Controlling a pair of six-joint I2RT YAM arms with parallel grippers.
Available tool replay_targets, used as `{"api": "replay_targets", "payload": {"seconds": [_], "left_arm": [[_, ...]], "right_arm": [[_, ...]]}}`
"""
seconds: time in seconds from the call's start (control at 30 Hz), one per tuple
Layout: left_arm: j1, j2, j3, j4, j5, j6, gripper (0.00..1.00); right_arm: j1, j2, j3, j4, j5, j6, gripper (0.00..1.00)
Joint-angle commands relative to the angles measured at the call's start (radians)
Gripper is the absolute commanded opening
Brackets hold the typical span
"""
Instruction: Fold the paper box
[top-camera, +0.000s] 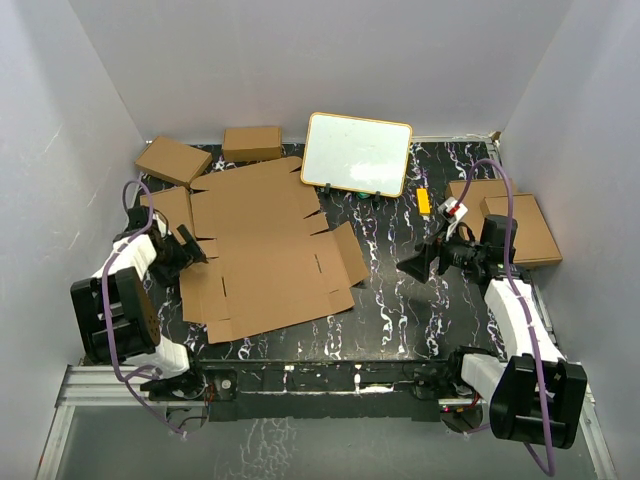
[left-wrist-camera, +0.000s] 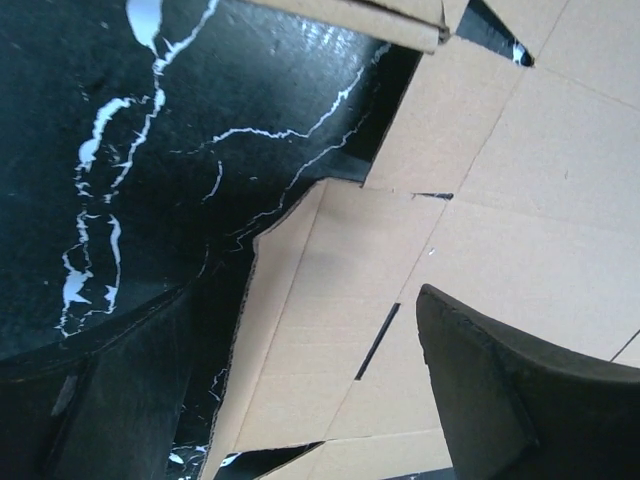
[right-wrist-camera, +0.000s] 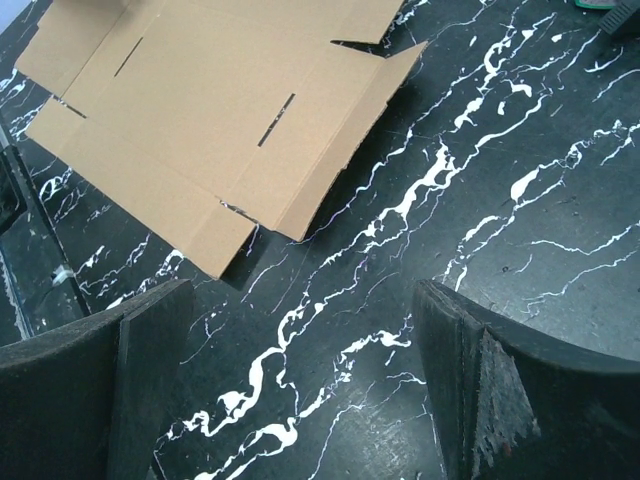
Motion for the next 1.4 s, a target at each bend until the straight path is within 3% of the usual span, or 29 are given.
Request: {"api": "replay_targets", "payload": {"seconds": [0.0, 0.27, 0.4, 0.6, 0.97, 1.13, 1.37], "left_arm": [[0.004, -0.008, -0.017, 0.040, 0.082, 0.001, 0.81], [0.004, -0.020, -0.032, 0.047, 0.111, 0.012, 0.58], [0.004, -0.061, -0.046, 0.045, 0.147, -0.002, 0.19], [0.004, -0.169, -0.092, 0.037, 0.243, -0.036, 0.01], [0.002, -0.498, -0.113, -0.041, 0.357, -0.173, 0.00], [0.002, -0.578, -0.062, -0.126, 0.301, -0.174, 0.00], [0.002, -0.578, 0.082, -0.265, 0.131, -0.161, 0.00]], "right_arm": [[-0.015, 0.011, 0.028, 0.084, -0.022, -0.019, 0.98], [-0.047, -0.003, 0.015, 0.098, -0.032, -0.005, 0.98], [-0.055, -0.016, 0.002, 0.112, -0.039, 0.007, 0.98], [-0.056, -0.025, 0.004, 0.108, -0.104, 0.025, 0.98], [-0.030, 0.166, 0.251, -0.218, -0.137, -0.039, 0.97], [0.044, 0.258, 0.295, -0.241, -0.038, -0.039, 0.96], [0.096, 0.354, 0.350, -0.268, -0.009, -0.042, 0.96]]}}
